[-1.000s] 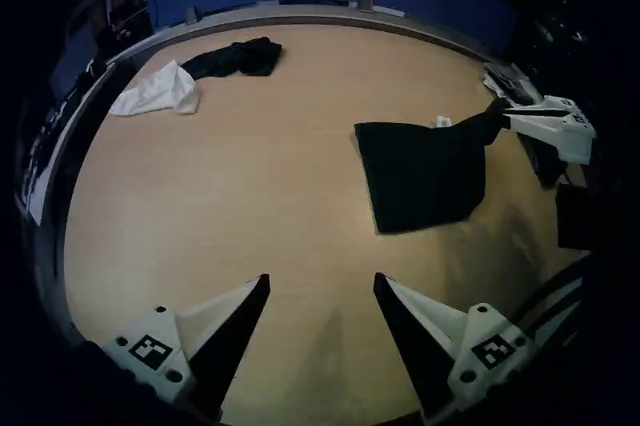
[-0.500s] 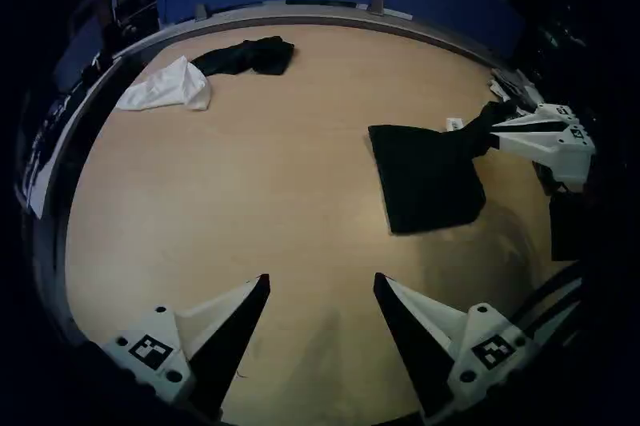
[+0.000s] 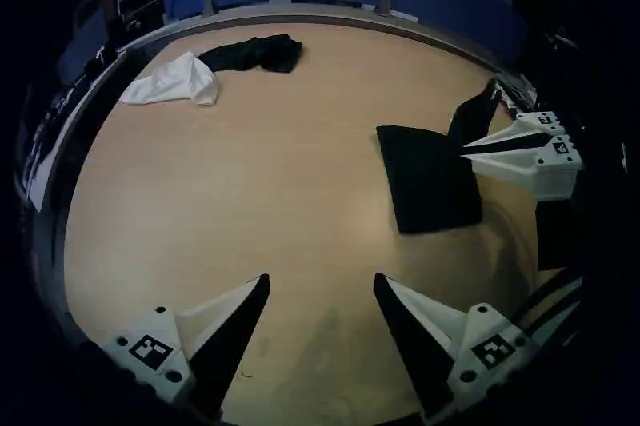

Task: Fold towel

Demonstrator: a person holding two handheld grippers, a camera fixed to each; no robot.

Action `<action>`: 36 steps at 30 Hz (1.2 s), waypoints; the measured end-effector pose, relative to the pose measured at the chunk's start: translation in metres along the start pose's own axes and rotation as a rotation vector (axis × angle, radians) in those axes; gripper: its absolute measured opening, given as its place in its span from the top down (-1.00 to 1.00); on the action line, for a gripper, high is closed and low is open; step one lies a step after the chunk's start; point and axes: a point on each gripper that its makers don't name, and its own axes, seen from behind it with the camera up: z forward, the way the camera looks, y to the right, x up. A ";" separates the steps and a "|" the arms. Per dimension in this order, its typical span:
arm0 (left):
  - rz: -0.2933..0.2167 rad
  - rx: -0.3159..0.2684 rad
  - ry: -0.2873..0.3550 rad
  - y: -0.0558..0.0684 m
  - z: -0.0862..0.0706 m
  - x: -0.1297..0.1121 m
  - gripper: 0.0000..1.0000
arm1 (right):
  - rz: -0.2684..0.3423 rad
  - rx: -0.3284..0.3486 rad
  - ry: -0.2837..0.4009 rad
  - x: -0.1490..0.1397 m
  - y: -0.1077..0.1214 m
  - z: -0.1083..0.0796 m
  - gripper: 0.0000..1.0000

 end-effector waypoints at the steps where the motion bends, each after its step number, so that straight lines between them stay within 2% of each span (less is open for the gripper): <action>1: -0.002 0.001 0.000 -0.001 0.000 0.000 -0.93 | -0.002 0.006 -0.008 -0.003 -0.003 0.003 0.96; 6: -0.013 0.005 -0.001 -0.006 0.000 -0.001 -0.93 | 0.000 0.027 -0.045 -0.019 -0.014 0.019 0.96; 12: -0.023 0.009 -0.003 -0.010 0.001 -0.002 -0.93 | 0.044 0.046 -0.092 -0.040 -0.021 0.037 0.96; 21: -0.022 0.011 -0.004 -0.012 0.004 -0.003 -0.93 | 0.057 0.053 -0.098 -0.044 -0.023 0.039 0.94; 23: -0.022 0.008 -0.004 -0.011 0.004 -0.002 -0.93 | 0.056 0.051 -0.092 -0.043 -0.022 0.039 0.86; 25: -0.021 0.008 -0.003 -0.011 0.004 -0.001 -0.93 | 0.055 0.050 -0.080 -0.041 -0.022 0.037 0.52; 27: -0.019 0.009 -0.002 -0.011 0.004 0.000 -0.93 | 0.056 0.049 -0.066 -0.038 -0.022 0.034 0.07; 32: -0.016 0.008 -0.003 -0.009 0.005 0.001 -0.93 | 0.065 0.043 -0.033 -0.032 -0.021 0.020 -0.22; 36: -0.017 0.007 -0.002 -0.007 0.005 0.002 -0.93 | 0.070 0.011 -0.011 -0.033 -0.010 0.005 -0.50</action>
